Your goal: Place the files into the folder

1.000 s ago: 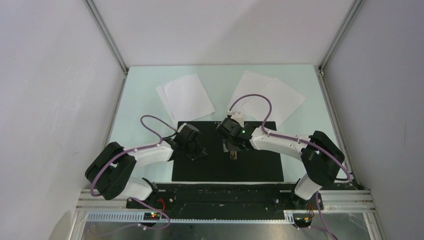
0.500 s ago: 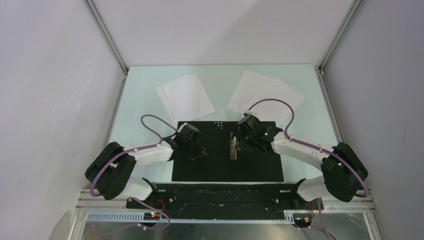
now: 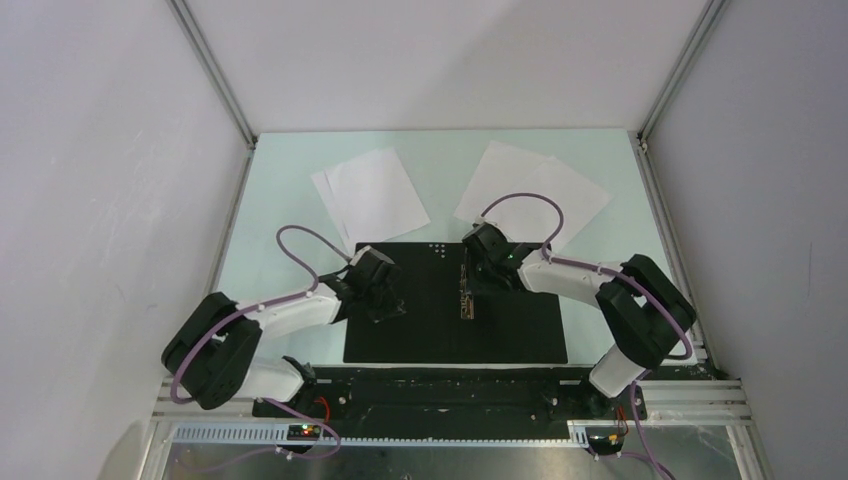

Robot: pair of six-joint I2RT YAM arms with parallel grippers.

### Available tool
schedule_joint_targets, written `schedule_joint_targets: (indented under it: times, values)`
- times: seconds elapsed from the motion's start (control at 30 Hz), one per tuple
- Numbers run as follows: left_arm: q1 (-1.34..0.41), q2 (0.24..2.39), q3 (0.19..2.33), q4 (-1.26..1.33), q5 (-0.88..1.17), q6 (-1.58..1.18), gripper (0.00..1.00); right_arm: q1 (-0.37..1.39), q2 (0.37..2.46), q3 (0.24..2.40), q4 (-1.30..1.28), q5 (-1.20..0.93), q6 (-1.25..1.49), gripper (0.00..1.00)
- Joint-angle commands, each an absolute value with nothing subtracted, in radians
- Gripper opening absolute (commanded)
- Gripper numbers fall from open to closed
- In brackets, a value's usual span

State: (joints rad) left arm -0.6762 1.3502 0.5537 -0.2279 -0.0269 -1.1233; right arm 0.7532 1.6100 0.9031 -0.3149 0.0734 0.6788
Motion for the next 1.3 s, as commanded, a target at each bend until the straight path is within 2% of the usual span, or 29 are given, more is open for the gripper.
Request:
schedule_joint_targets:
  times: [0.0, 0.2, 0.47, 0.57, 0.73, 1.17, 1.23, 1.27]
  values:
    - [-0.661, 1.317, 0.565, -0.369, -0.1, -1.043, 0.0, 0.761, 1.631, 0.957, -0.281, 0.124, 0.648, 0.3]
    - [-0.662, 1.277, 0.632, -0.428, -0.133, -0.983, 0.02, 0.812, 1.676, 1.03, -0.318, 0.115, 0.658, 0.13]
    - [-0.623, 1.242, 0.753, -0.51, -0.193, -0.898, 0.04, 0.866, 1.69, 1.108, -0.394, 0.143, 0.785, 0.08]
    - [-0.597, 1.252, 0.773, -0.514, -0.186, -0.883, 0.04, 0.88, 1.697, 1.107, -0.4, 0.164, 0.873, 0.02]
    - [-0.571, 1.266, 0.808, -0.512, -0.177, -0.868, 0.04, 0.901, 1.71, 1.108, -0.355, 0.184, 0.927, 0.0]
    - [-0.463, 1.375, 0.982, -0.511, -0.157, -0.868, 0.06, 0.923, 1.782, 1.123, -0.271, 0.097, 0.897, 0.06]
    - [-0.447, 1.408, 1.009, -0.512, -0.149, -0.865, 0.06, 0.923, 1.779, 1.122, -0.289, 0.106, 0.917, 0.19]
    - [-0.441, 1.416, 1.017, -0.512, -0.148, -0.861, 0.07, 0.923, 1.772, 1.121, -0.303, 0.113, 0.92, 0.36]
